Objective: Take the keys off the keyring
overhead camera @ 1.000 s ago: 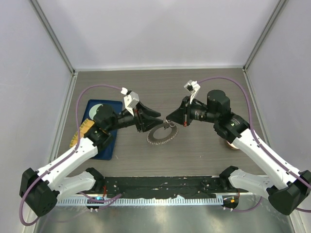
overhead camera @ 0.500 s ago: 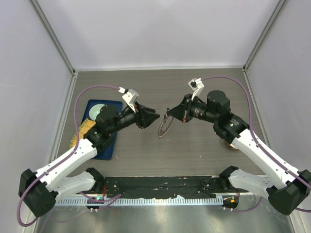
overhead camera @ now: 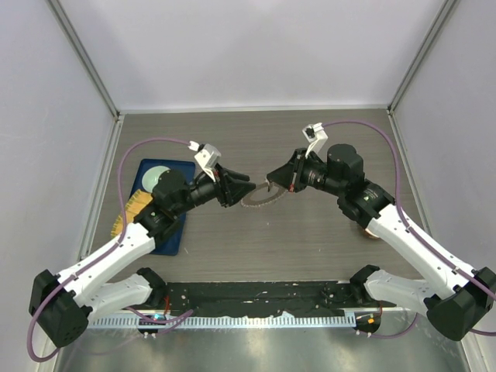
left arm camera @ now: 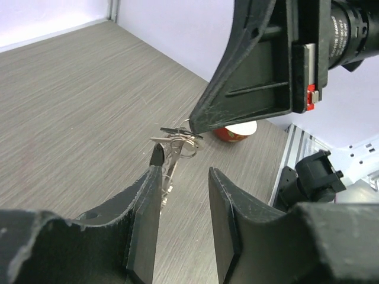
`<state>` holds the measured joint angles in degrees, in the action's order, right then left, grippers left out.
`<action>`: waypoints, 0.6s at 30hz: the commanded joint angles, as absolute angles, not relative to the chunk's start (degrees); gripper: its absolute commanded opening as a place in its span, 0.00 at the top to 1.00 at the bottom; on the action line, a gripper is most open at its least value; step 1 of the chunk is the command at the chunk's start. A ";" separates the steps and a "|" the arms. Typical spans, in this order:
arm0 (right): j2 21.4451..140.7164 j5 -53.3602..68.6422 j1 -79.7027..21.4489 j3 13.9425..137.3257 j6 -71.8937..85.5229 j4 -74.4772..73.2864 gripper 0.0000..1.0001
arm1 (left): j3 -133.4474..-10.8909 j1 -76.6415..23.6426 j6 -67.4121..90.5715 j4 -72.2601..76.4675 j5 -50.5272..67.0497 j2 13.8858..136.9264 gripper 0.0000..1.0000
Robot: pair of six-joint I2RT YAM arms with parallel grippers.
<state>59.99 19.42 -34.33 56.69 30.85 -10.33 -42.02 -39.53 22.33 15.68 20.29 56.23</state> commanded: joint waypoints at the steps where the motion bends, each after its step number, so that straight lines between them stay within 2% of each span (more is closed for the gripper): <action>1: 59.59 17.67 -34.80 59.41 32.69 -5.63 0.99 | -41.75 -40.08 20.05 21.71 26.70 57.92 0.59; 18: 57.39 16.08 -34.72 57.66 35.59 -2.99 0.99 | -43.51 -42.71 14.50 24.86 20.05 63.90 0.48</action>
<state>59.81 16.78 -34.46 56.69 33.71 -9.76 -42.09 -42.02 16.05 18.98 21.80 63.29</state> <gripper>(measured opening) 0.013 0.507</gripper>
